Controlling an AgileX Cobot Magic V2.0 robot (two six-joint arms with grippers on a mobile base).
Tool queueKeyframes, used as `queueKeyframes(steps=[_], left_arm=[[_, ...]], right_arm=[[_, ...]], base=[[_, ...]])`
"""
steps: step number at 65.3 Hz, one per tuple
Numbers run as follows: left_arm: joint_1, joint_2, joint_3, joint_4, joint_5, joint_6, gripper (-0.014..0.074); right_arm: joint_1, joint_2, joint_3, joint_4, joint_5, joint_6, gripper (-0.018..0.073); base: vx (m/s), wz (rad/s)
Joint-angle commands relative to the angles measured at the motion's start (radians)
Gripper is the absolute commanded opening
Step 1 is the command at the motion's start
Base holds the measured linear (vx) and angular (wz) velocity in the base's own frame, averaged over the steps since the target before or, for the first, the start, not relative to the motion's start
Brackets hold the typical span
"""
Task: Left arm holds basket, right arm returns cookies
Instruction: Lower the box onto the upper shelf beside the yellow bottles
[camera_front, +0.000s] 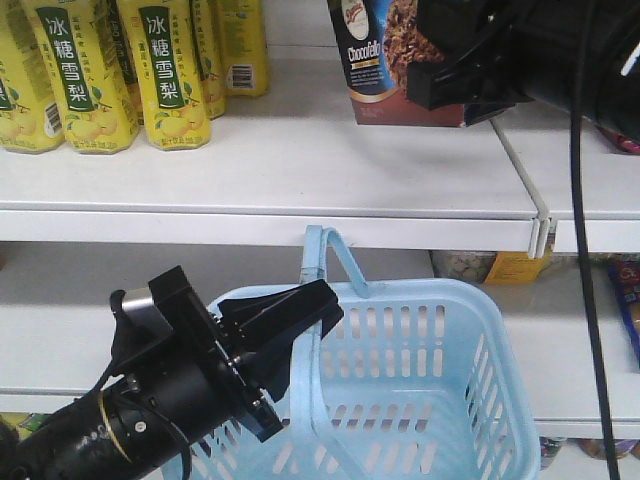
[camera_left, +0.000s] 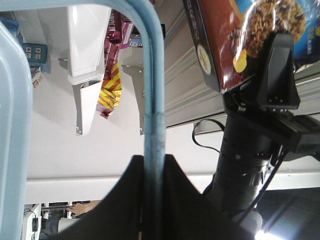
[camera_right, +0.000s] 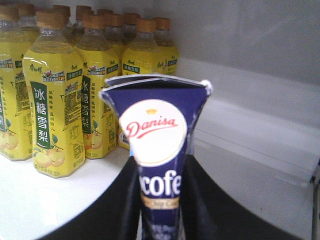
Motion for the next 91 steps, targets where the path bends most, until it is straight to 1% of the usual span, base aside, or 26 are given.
queueKeyframes(steps=[1, 6, 12, 23, 31, 43, 52, 69, 83, 91], left_arm=[[0.006, -0.031, -0.030, -0.086, -0.249, 0.007, 0.0000], [0.006, -0.031, -0.030, -0.086, -0.249, 0.007, 0.0000], [0.006, -0.031, -0.030, -0.086, -0.249, 0.007, 0.0000], [0.006, -0.031, -0.030, -0.086, -0.249, 0.007, 0.0000], [0.006, -0.031, -0.030, -0.086, -0.249, 0.007, 0.0000], [0.006, -0.031, -0.030, -0.086, -0.249, 0.007, 0.0000], [0.006, -0.031, -0.030, -0.086, -0.249, 0.007, 0.0000], [0.006, -0.031, -0.030, -0.086, -0.249, 0.007, 0.0000], [0.006, -0.031, -0.030, -0.086, -0.249, 0.007, 0.0000], [0.006, -0.031, -0.030, -0.086, -0.249, 0.007, 0.0000]], right_arm=[[-0.007, 0.001, -0.032, 0.098, -0.154, -0.120, -0.0004], [-0.007, 0.022, -0.032, 0.124, -0.184, -0.151, -0.0004], [-0.040, 0.048, -0.032, 0.135, -0.198, -0.155, -0.0004], [-0.100, 0.090, -0.032, 0.128, -0.242, -0.103, -0.0004], [-0.122, 0.118, -0.032, 0.113, -0.287, -0.069, -0.0004], [-0.124, 0.176, -0.032, 0.100, -0.327, -0.066, -0.0004], [-0.123, 0.209, -0.026, 0.100, -0.328, -0.065, -0.0004], [-0.123, 0.210, 0.096, 0.101, -0.406, -0.063, -0.0003], [-0.123, 0.210, 0.107, 0.098, -0.411, -0.063, 0.0001], [-0.123, 0.210, 0.107, 0.098, -0.412, -0.063, 0.0023]], base=[[0.00, 0.00], [0.00, 0.00], [0.00, 0.00], [0.00, 0.00], [0.00, 0.00], [0.00, 0.00], [0.00, 0.00], [0.00, 0.00], [0.00, 0.00], [0.00, 0.00]])
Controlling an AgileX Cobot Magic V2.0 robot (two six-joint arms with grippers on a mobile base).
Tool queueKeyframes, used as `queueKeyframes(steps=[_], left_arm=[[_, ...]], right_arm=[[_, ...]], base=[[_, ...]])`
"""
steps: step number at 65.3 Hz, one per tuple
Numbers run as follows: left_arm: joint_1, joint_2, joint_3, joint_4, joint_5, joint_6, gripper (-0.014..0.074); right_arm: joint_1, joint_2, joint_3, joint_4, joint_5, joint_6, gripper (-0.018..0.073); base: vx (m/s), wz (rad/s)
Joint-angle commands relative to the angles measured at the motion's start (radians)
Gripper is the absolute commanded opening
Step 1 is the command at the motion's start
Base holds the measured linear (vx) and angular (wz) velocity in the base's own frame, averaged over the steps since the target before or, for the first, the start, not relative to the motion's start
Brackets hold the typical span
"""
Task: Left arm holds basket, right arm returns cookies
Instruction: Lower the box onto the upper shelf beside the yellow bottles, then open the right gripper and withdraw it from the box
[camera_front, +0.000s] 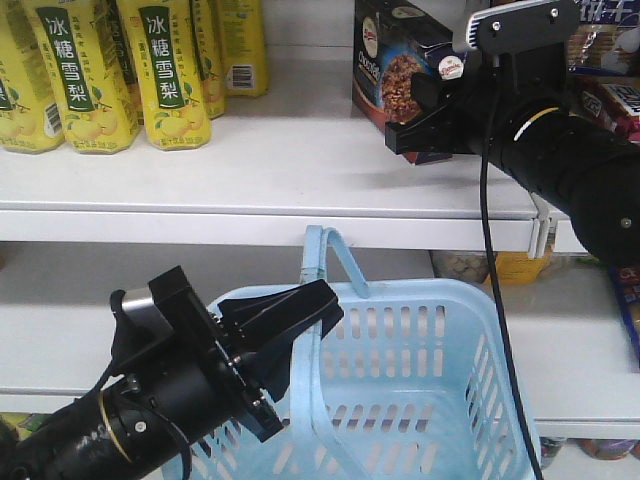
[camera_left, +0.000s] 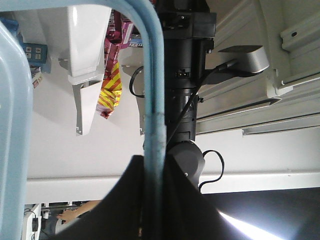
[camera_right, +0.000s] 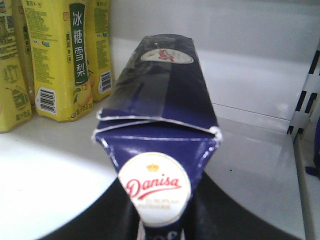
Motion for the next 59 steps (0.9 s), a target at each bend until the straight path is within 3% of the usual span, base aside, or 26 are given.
queueKeyframes(steps=[1, 8, 25, 34, 59], left_arm=[[0.006, -0.031, -0.030, -0.086, -0.249, 0.007, 0.0000], [0.006, -0.031, -0.030, -0.086, -0.249, 0.007, 0.0000], [0.006, -0.031, -0.030, -0.086, -0.249, 0.007, 0.0000], [0.006, -0.031, -0.030, -0.086, -0.249, 0.007, 0.0000], [0.006, -0.031, -0.030, -0.086, -0.249, 0.007, 0.0000]], right_arm=[[-0.005, -0.032, -0.026, -0.014, -0.073, 0.001, 0.0028], [-0.005, -0.035, -0.026, -0.014, -0.073, 0.001, 0.0087], [-0.005, -0.067, -0.026, -0.014, -0.072, 0.002, 0.0358], [-0.004, -0.085, -0.026, -0.014, -0.057, 0.008, 0.0460], [-0.004, -0.199, -0.026, -0.015, 0.076, 0.014, 0.0475]], base=[[0.00, 0.00], [0.00, 0.00], [0.00, 0.00], [0.00, 0.00], [0.00, 0.00]])
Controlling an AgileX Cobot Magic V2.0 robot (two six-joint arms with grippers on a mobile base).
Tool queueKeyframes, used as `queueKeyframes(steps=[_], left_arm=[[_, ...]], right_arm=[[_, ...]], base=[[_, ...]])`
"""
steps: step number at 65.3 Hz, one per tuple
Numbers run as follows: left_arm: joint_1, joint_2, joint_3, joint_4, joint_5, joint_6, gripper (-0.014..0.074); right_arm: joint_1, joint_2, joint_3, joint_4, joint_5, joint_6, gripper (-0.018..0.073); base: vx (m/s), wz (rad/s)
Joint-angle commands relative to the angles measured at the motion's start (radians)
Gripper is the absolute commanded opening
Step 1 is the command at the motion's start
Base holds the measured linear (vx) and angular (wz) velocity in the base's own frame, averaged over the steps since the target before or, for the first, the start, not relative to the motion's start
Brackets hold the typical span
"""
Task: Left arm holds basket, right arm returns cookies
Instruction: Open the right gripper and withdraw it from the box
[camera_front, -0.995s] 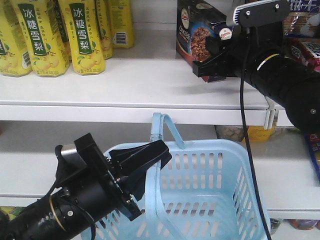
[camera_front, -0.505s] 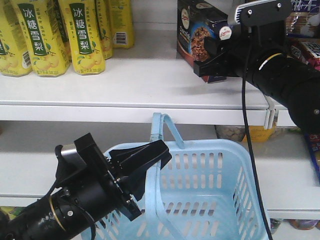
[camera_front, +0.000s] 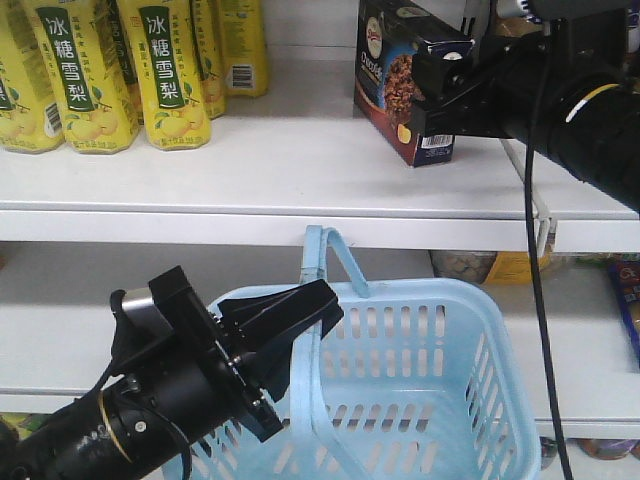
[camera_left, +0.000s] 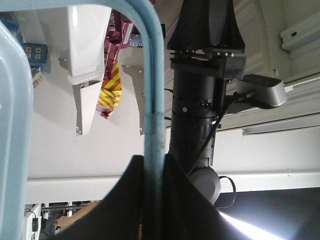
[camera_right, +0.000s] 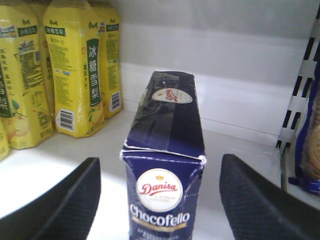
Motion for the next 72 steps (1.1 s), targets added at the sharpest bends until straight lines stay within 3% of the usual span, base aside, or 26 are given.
queueKeyframes(steps=[1, 15, 26, 35, 48, 72], left_arm=[[0.006, -0.031, -0.030, -0.086, -0.249, 0.007, 0.0000], [0.006, -0.031, -0.030, -0.086, -0.249, 0.007, 0.0000], [0.006, -0.031, -0.030, -0.086, -0.249, 0.007, 0.0000], [0.006, -0.031, -0.030, -0.086, -0.249, 0.007, 0.0000], [0.006, -0.031, -0.030, -0.086, -0.249, 0.007, 0.0000], [0.006, -0.031, -0.030, -0.086, -0.249, 0.007, 0.0000]], right_arm=[[-0.004, -0.067, -0.028, -0.011, -0.026, 0.000, 0.0475], [0.016, -0.184, -0.028, -0.012, 0.057, -0.001, 0.0473], [0.016, -0.297, 0.014, -0.014, 0.054, -0.001, 0.0409], [0.016, -0.418, 0.124, -0.014, -0.002, -0.008, 0.0271], [-0.009, -0.602, 0.268, -0.012, -0.029, -0.044, -0.0011], [-0.086, -0.926, 0.394, -0.006, 0.212, -0.046, -0.0011]], base=[[0.00, 0.00], [0.00, 0.00], [0.00, 0.00], [0.00, 0.00], [0.00, 0.00], [0.00, 0.00]])
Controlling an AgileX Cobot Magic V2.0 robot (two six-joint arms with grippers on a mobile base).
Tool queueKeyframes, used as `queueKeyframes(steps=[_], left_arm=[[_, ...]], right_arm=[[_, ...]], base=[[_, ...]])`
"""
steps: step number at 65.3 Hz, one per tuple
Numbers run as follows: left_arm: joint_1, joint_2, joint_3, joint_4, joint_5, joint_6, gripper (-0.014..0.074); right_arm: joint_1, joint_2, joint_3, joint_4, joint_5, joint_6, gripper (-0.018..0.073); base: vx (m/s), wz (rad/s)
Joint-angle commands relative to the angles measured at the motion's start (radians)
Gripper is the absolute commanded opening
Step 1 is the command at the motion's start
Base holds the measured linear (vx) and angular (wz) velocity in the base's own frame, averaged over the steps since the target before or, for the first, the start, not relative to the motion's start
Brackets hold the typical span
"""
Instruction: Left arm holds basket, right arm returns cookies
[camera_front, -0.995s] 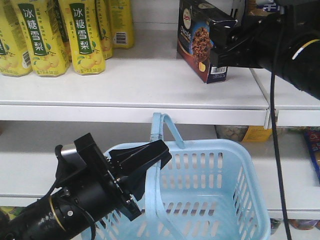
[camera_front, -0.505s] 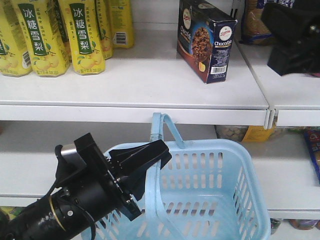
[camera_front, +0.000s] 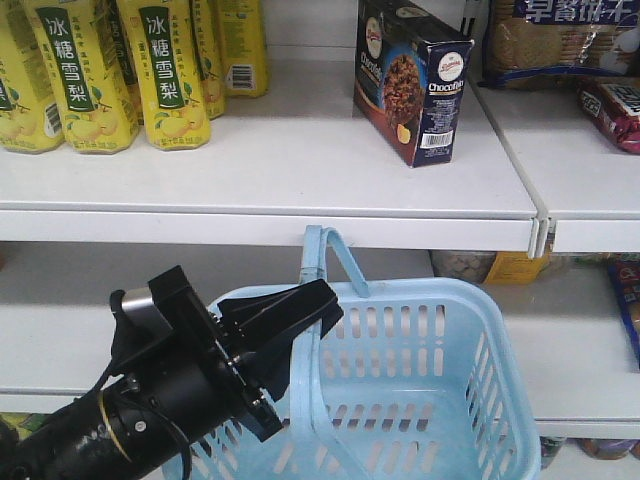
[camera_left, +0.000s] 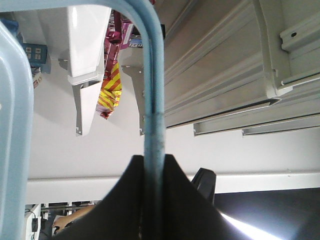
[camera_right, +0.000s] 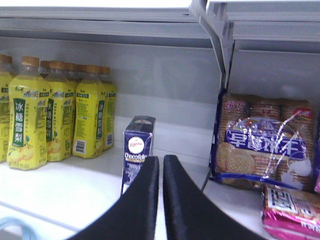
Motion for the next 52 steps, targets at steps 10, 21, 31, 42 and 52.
queueKeyframes(steps=[10, 21, 31, 42, 52], left_arm=[[0.006, -0.031, -0.030, -0.084, -0.249, 0.007, 0.0000], [0.006, -0.031, -0.030, -0.083, -0.249, 0.007, 0.0000], [0.006, -0.031, -0.030, -0.083, -0.249, 0.007, 0.0000], [0.006, -0.031, -0.030, -0.083, -0.249, 0.007, 0.0000], [0.006, -0.031, -0.030, -0.083, -0.249, 0.007, 0.0000]], right_arm=[[-0.008, -0.120, -0.014, -0.003, 0.119, -0.008, -0.0011], [-0.008, -0.127, -0.014, -0.003, 0.146, -0.007, -0.0011], [-0.008, -0.127, -0.014, -0.003, 0.146, -0.007, -0.0011], [-0.008, -0.127, -0.014, -0.003, 0.146, -0.007, -0.0011], [-0.008, -0.127, -0.014, -0.003, 0.146, -0.007, -0.0011]], base=[[0.00, 0.00], [0.00, 0.00], [0.00, 0.00], [0.00, 0.00], [0.00, 0.00]])
